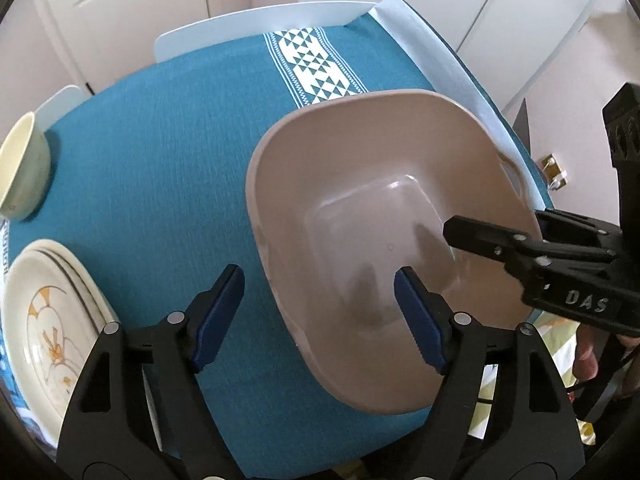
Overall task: Organize plates and bowls
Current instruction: 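Lower the beige basin onto the cloth and open both grippers, then grasp the large cream bowl rim with both grippers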
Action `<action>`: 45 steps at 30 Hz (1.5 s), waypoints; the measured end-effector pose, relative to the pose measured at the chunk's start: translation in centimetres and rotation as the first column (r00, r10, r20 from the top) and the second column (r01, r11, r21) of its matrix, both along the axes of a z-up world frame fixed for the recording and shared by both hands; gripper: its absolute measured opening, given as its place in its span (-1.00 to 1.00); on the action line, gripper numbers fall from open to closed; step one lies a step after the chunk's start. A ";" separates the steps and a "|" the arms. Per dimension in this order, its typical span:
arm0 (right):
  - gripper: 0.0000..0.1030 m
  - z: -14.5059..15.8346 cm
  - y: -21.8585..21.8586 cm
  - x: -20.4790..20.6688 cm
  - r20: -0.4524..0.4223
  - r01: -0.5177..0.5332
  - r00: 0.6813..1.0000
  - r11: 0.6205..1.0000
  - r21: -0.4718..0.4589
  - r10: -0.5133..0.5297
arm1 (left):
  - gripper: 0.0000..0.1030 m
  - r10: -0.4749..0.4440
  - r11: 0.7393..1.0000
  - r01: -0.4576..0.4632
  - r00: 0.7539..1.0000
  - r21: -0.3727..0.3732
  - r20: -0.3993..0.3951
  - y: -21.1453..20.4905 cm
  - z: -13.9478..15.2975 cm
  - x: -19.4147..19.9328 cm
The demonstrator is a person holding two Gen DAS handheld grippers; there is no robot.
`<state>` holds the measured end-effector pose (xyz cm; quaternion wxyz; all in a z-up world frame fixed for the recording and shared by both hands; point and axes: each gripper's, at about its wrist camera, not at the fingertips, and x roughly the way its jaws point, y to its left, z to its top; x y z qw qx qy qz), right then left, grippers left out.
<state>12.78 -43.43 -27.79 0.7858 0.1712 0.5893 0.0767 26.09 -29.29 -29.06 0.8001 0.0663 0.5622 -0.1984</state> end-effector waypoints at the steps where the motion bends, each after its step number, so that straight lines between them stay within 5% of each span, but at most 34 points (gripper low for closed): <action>1: -0.18 0.1 0.0 0.0 0.004 0.003 1.000 1.000 -0.003 -0.003 | 0.47 -0.002 1.000 0.002 1.000 0.004 0.001 -0.1 -0.1 0.2; 10: -0.18 2.7 -0.4 -0.5 0.045 0.030 0.999 0.999 -0.045 -0.028 | 0.47 0.003 1.000 -0.003 1.000 0.002 0.027 1.0 2.6 -1.0; 19: -0.15 11.1 1.7 -1.1 0.205 -0.028 0.977 0.992 -0.126 0.054 | 0.47 0.059 0.998 -0.057 0.976 -0.015 0.209 4.2 11.1 -4.1; 20: -0.06 12.1 2.3 -1.0 0.230 -0.043 0.971 0.991 -0.128 0.072 | 0.51 0.071 0.997 -0.069 0.968 -0.017 0.239 4.7 12.2 -4.5; 22: 0.75 13.6 3.4 -0.9 0.283 -0.066 0.954 0.990 -0.123 0.098 | 0.78 0.104 0.994 -0.105 0.949 -0.015 0.297 5.7 14.1 -5.2; 23: 0.89 14.5 4.2 -0.8 0.319 -0.077 0.941 0.990 -0.122 0.113 | 0.96 0.126 0.991 -0.130 0.935 -0.009 0.330 6.4 15.2 -5.6; 28: 0.95 17.0 7.9 0.6 0.403 -0.157 0.894 0.980 -0.126 0.195 | 0.99 0.226 0.970 -0.241 0.883 -0.016 0.412 10.5 18.5 -6.7; 38: 0.95 18.5 17.7 5.5 0.392 -0.346 0.835 0.923 -0.171 0.386 | 0.99 0.464 0.882 -0.460 0.816 -0.100 0.345 22.0 20.0 -4.5; 45: 0.95 16.1 23.7 11.6 0.325 -0.371 0.856 0.916 -0.156 0.402 | 0.99 0.550 0.834 -0.539 0.792 -0.119 0.265 30.1 18.4 0.2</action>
